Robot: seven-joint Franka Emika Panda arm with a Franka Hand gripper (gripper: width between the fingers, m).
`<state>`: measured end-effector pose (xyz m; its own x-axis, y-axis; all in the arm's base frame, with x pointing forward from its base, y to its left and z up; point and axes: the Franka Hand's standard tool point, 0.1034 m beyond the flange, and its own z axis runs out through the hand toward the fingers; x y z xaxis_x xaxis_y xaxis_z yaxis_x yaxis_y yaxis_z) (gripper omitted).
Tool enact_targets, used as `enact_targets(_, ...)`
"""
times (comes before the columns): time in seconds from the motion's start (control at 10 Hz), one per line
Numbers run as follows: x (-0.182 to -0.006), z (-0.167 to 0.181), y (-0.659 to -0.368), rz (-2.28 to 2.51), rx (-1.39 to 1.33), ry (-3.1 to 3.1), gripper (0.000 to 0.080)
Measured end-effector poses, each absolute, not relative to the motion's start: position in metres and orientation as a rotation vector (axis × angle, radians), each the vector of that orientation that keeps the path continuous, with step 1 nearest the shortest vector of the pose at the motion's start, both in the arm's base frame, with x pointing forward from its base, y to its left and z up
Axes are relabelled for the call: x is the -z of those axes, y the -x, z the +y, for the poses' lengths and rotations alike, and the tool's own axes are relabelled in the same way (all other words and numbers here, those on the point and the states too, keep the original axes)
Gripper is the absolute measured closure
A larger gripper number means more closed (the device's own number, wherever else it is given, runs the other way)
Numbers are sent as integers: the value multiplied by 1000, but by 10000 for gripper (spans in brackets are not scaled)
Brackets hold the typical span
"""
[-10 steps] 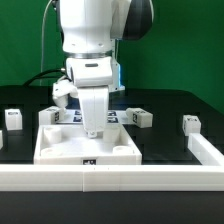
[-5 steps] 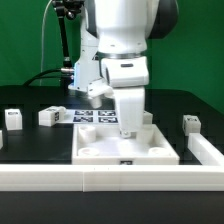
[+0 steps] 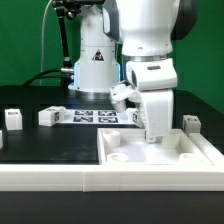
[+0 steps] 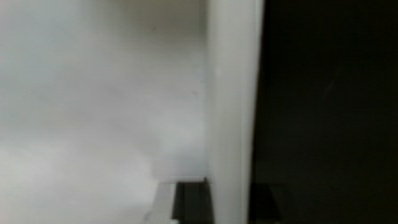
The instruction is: Assemble one leg
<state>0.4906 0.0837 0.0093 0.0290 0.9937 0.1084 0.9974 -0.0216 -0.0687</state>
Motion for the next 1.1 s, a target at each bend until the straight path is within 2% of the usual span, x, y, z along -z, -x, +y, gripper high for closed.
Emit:
enact_targets(0.3, -9, 85, -490, -2104, 34, 2155, 735)
enact_targets(0.4, -9, 85, -490, -2103, 34, 2156, 676)
enact_targets(0.5, -9, 85, -490, -2103, 34, 2156, 511)
enact_targets(0.6, -9, 84, -490, -2103, 34, 2156, 511)
enact_targets(0.7, -9, 84, -490, -2103, 33, 2156, 329)
enact_targets(0.8, -9, 84, -490, -2103, 33, 2156, 209)
enact_targets(0.9, -9, 84, -490, -2102, 33, 2157, 209)
enact_targets(1.0, -9, 84, -490, -2102, 33, 2157, 162)
enact_targets(1.1, -9, 84, -490, -2102, 33, 2157, 152)
